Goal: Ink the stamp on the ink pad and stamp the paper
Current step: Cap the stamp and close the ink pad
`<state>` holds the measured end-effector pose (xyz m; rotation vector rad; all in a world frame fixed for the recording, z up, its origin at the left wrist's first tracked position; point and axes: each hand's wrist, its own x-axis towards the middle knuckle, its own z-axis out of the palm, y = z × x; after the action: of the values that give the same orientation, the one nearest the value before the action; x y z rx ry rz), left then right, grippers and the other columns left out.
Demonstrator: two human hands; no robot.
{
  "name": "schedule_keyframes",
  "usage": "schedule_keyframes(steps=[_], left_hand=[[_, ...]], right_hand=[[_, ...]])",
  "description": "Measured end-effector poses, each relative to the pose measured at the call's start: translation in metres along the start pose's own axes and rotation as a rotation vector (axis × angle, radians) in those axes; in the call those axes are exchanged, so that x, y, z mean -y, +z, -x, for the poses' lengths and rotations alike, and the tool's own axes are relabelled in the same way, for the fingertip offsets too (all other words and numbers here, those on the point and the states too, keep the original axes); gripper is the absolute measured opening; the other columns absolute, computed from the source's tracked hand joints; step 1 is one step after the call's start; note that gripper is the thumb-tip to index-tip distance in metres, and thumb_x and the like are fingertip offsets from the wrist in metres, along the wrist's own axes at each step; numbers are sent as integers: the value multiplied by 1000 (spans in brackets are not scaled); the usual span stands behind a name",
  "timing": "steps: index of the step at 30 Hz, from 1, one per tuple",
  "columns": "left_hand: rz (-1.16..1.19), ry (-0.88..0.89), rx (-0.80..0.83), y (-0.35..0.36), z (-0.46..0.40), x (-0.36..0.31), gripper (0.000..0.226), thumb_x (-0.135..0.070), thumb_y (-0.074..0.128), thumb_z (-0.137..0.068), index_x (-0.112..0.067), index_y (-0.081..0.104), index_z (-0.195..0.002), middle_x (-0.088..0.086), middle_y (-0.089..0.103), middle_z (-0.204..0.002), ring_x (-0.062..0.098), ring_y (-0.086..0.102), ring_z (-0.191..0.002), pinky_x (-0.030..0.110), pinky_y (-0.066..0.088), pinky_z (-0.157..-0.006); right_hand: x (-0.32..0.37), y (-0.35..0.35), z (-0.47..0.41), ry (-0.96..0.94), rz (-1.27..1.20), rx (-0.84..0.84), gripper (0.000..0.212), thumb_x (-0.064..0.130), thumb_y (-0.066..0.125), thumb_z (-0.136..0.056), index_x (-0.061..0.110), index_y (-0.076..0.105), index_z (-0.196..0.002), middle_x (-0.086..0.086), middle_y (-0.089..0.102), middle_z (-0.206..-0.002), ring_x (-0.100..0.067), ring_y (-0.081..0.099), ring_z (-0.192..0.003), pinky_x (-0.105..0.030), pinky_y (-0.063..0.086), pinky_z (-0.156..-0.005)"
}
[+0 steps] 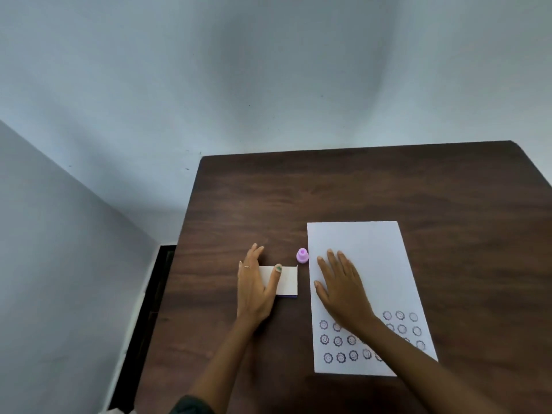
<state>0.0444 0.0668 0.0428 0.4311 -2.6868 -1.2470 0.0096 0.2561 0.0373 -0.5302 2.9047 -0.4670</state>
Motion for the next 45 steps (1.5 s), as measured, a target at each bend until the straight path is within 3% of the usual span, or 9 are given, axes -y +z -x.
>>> schedule_keyframes(steps=[6, 12, 16, 27, 32, 37, 41, 45], left_hand=[[-50, -79, 67, -7, 8, -3, 71, -48, 50, -90, -23, 17, -147, 2, 9, -158, 17, 12, -144, 48, 18, -117], [-408, 90, 187, -6, 23, 16, 78, -62, 37, -86, -33, 0, -148, -10, -11, -156, 15, -15, -144, 42, -6, -116], [-501, 104, 224, 3, 25, 17, 72, -61, 27, -88, -33, -6, -146, -9, -8, -156, 16, -11, -145, 40, -6, -118], [-427, 59, 213, 8, 20, 9, 72, -57, 34, -88, -31, 4, -149, -10, -4, -156, 14, -5, -145, 40, -1, -118], [-480, 71, 220, 6, 18, 8, 76, -61, 35, -85, -31, 6, -149, -12, -2, -156, 15, -6, -145, 43, -5, -117], [-563, 138, 273, -1, 9, 6, 75, -64, 31, -87, -28, 11, -149, -14, 1, -154, 13, -1, -146, 38, -8, -117], [-563, 153, 294, -6, -2, 6, 71, -62, 33, -89, -27, 16, -148, -13, 14, -156, 13, 7, -146, 31, -3, -116], [-543, 133, 321, -8, -21, 7, 70, -58, 38, -90, -29, 13, -149, -10, 15, -157, 14, 3, -146, 33, 4, -117]], right_hand=[[-6, -15, -2, 78, 16, 125, 68, 51, 39, -89, 23, 10, -145, -9, 0, -158, -29, 0, -144, -42, 3, -117], [-12, -20, -2, 131, 87, 297, 90, 67, 43, -80, 32, -11, -143, -6, -19, -156, -32, -15, -142, -56, -2, -113], [-25, -23, -6, 132, 78, 336, 96, 70, 45, -75, 34, -14, -142, -4, -22, -155, -31, -19, -141, -59, -4, -111], [-55, -27, 3, 186, 101, 320, 98, 75, 44, -72, 36, -12, -142, -2, -18, -156, -29, -14, -143, -61, -1, -111], [-41, -36, -14, 134, 31, 212, 85, 66, 51, -75, 31, 13, -142, -3, 7, -157, -29, 5, -143, -54, 9, -113], [-2, -50, -58, -134, -247, 143, 64, 31, 63, -79, 23, 36, -136, -6, 35, -148, -26, 34, -133, -42, 32, -106], [20, -46, -85, -310, -166, 259, 33, 10, 56, -81, 13, 58, -114, -8, 54, -126, -26, 47, -114, -36, 43, -88], [12, -40, -94, -264, -136, 220, 22, 11, 44, -89, 8, 62, -100, -10, 61, -111, -26, 51, -103, -33, 43, -77]])
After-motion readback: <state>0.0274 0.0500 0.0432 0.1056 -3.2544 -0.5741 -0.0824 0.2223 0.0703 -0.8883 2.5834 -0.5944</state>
